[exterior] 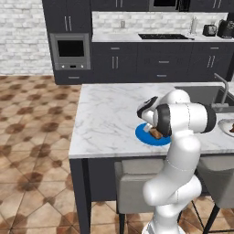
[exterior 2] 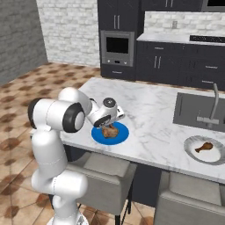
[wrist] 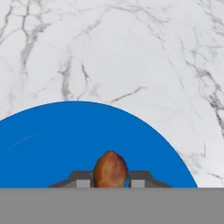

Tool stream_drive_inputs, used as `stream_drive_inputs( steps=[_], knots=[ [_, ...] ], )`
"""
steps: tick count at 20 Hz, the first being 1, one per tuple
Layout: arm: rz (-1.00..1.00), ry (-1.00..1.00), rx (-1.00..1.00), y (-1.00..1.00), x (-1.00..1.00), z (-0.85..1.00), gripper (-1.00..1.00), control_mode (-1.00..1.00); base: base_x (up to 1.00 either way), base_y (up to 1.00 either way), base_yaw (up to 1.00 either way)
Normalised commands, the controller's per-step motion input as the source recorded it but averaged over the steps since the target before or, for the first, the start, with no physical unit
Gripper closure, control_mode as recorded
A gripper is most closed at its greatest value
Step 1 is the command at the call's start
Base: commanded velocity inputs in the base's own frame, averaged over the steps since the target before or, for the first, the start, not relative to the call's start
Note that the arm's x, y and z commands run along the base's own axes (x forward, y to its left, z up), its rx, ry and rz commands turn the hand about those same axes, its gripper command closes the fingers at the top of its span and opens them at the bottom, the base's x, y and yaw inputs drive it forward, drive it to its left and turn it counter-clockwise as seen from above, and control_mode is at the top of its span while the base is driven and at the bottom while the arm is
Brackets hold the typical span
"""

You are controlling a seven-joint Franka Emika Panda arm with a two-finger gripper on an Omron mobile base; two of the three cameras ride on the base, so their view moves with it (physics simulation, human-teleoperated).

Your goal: Take the chicken drumsticks from the pan and place one on each plate on the dining counter.

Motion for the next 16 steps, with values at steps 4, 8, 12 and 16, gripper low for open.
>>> stream_drive_inputs(
  steps=[4, 8, 12, 16],
  knots=[
    [0.0, 0.0, 0.0, 0.0, -0.12, 0.0, -1.0, -1.0, 0.0, 0.0, 0.0],
    [-0.02, 0.0, 0.02, 0.0, -0.01, 0.02, -1.0, -1.0, 0.0, 0.0, 0.0],
    [-0.01, 0.0, 0.06, 0.0, 0.0, 0.11, -1.0, -1.0, 0.0, 0.0, 0.0],
    [0.0, 0.0, 0.05, 0.05, 0.0, 0.5, -1.0, -1.0, 0.0, 0.0, 0.0]
  ],
)
